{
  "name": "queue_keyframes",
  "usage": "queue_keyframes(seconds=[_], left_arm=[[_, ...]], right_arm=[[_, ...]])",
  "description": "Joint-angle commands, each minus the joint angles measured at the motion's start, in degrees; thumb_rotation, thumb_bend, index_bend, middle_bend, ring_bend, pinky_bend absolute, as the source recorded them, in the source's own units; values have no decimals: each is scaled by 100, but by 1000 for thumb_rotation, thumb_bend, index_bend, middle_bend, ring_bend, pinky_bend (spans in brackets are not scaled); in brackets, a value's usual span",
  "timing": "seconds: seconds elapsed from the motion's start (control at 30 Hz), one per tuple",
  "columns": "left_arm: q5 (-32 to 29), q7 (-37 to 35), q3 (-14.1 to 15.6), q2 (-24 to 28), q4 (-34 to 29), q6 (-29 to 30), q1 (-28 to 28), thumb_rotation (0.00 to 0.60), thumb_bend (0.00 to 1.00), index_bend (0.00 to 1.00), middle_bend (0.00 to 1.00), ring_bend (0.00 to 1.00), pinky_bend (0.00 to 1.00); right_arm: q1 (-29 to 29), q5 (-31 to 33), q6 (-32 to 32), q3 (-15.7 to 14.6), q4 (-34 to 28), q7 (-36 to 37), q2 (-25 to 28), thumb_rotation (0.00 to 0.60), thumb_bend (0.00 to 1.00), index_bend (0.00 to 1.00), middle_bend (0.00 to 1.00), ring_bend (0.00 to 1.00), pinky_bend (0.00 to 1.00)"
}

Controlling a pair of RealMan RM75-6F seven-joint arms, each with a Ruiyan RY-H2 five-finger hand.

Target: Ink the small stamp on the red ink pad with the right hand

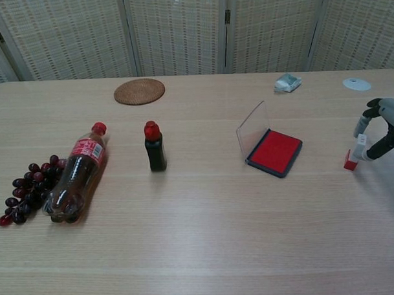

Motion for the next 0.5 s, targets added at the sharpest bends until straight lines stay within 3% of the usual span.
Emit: queue_keyframes(seconds=[0.03, 0.23, 0.5], left_arm=[[17, 7, 2, -4, 3, 7, -3, 600, 427, 0, 0, 0, 0], [60, 12, -5, -30, 27, 60, -4, 600, 427, 0, 0, 0, 0], [51, 23, -15, -50, 48, 53, -15, 600, 428, 0, 0, 0, 0]], right_arm=[[-6, -5, 10, 3, 11, 0, -8, 600, 232, 533, 57, 0, 0], [-6, 12, 4, 32, 30, -14, -20, 600, 243, 620, 76, 0, 0], [22, -27, 35, 91, -79, -51, 37, 600, 254, 658, 91, 0, 0]])
